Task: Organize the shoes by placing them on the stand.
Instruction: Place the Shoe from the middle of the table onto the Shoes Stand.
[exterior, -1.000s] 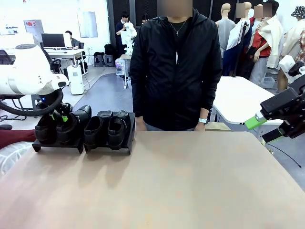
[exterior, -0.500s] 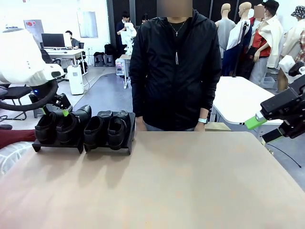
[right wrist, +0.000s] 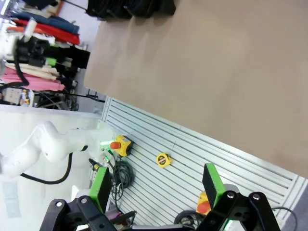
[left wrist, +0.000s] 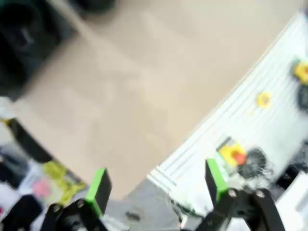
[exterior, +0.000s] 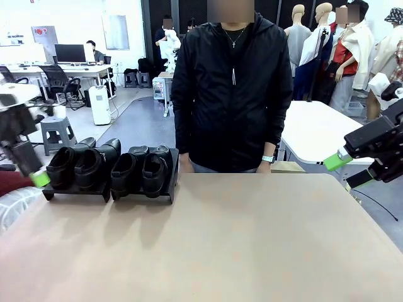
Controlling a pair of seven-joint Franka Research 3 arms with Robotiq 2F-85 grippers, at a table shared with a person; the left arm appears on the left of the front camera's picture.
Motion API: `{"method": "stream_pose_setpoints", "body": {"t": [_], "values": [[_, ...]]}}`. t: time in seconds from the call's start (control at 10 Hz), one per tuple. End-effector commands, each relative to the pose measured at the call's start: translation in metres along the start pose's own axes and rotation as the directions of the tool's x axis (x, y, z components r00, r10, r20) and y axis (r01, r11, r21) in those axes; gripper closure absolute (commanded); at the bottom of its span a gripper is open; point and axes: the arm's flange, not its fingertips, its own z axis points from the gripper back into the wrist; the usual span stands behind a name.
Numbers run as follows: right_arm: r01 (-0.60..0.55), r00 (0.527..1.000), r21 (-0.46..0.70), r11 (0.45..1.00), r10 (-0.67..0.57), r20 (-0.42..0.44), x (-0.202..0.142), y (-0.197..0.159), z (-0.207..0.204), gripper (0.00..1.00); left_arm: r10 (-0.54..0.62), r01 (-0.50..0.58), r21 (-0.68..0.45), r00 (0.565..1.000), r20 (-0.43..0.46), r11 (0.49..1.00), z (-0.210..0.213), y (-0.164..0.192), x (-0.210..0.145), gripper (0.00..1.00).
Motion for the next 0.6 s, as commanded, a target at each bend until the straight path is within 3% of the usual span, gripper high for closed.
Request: {"method": "stream_pose_setpoints", "body": {"t": [0.0, 0.2, 0.3, 0.4, 0.5], "values": [[-0.024, 1.000, 0.033, 0.999, 0.023, 0.004, 0.002, 0.002, 0.001, 0.00, -0.145, 0.148, -0.069, 0.989, 0.037, 0.987, -0.001, 0.003, -0.047, 0.00], [-0.024, 1.000, 0.033, 0.999, 0.023, 0.004, 0.002, 0.002, 0.001, 0.00, -0.281, 0.311, -0.273, 0.949, 0.145, 0.910, 0.000, 0.041, -0.081, 0.00], [-0.024, 1.000, 0.033, 0.999, 0.023, 0.004, 0.002, 0.002, 0.001, 0.00, -0.261, 0.285, -0.324, 0.958, 0.116, 0.902, -0.006, 0.065, -0.080, 0.00], [-0.024, 1.000, 0.033, 0.999, 0.023, 0.004, 0.002, 0.002, 0.001, 0.00, -0.228, 0.241, -0.148, 0.968, 0.103, 0.959, -0.003, 0.013, -0.074, 0.06], [-0.024, 1.000, 0.033, 0.999, 0.023, 0.004, 0.002, 0.002, 0.001, 0.00, -0.228, 0.241, -0.148, 0.968, 0.103, 0.959, -0.003, 0.013, -0.074, 0.06]]}}
